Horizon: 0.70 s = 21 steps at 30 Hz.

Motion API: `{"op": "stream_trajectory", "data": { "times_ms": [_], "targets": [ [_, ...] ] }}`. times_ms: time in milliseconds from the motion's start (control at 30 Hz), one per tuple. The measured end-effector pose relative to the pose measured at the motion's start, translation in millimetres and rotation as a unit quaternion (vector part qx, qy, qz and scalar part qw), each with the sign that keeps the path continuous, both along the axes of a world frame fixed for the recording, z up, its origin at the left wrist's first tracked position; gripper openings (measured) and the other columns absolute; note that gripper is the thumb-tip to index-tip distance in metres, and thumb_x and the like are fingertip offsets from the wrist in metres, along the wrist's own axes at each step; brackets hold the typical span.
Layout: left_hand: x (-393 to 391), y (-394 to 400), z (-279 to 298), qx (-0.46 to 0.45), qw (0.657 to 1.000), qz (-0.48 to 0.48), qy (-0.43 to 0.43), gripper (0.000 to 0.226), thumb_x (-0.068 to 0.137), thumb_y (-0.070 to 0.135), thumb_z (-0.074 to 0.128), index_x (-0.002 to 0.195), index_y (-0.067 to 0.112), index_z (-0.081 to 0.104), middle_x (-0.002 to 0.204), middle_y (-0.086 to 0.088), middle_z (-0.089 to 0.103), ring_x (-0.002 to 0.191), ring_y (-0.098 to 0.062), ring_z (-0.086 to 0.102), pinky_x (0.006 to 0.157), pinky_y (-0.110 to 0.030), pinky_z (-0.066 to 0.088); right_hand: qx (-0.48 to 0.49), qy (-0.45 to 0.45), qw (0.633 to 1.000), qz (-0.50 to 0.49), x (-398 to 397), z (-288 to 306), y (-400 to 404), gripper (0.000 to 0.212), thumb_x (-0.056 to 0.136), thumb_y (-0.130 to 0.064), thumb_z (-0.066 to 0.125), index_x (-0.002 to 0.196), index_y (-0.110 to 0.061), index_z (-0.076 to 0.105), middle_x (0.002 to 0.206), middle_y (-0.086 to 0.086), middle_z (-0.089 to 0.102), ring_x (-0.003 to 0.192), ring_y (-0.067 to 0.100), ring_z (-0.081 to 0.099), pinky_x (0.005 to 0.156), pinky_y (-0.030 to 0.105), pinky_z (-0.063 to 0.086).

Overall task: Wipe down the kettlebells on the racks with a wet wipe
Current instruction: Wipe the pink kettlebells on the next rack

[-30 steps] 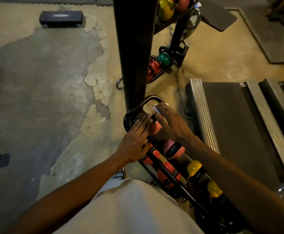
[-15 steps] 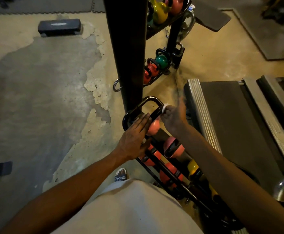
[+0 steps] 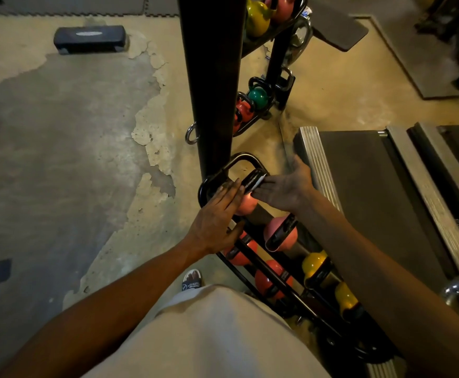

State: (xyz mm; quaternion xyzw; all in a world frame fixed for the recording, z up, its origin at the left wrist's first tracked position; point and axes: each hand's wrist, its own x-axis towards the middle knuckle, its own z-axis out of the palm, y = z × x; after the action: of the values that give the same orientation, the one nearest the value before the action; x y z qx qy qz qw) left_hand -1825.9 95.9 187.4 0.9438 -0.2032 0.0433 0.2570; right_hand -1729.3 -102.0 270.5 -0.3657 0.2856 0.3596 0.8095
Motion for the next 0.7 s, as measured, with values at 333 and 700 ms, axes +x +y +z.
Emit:
{"op": "stream_trajectory", "data": {
  "times_ms": [333, 700],
  "targets": [
    [-2, -3, -4, -0.011, 1.000, -0.009, 0.000, 0.088, 0.096, 0.044, 0.056, 0.166, 0.009, 0.017, 0.174, -0.009, 0.012, 0.162, -0.020, 0.006, 0.131, -0.037, 0.006, 0.041, 0.027, 0.998, -0.027, -7, -2, 0, 0.119, 0.089, -0.085, 0.033, 0.156, 0.013, 0.023, 0.159, 0.035, 0.033, 0.150, 0.048, 0.031, 0.125, 0.054, 0.025],
    [-1, -3, -6, -0.005, 1.000, -0.011, -0.004, 0.086, 0.095, 0.044, 0.054, 0.165, 0.008, 0.020, 0.174, -0.009, 0.013, 0.163, -0.018, 0.003, 0.132, -0.038, 0.006, 0.012, 0.021, 0.997, -0.070, -18, -17, 9, 0.103, 0.094, -0.078, 0.033, 0.154, 0.006, 0.037, 0.153, 0.029, 0.048, 0.143, 0.040, 0.045, 0.124, 0.048, 0.030]
  ]
}}
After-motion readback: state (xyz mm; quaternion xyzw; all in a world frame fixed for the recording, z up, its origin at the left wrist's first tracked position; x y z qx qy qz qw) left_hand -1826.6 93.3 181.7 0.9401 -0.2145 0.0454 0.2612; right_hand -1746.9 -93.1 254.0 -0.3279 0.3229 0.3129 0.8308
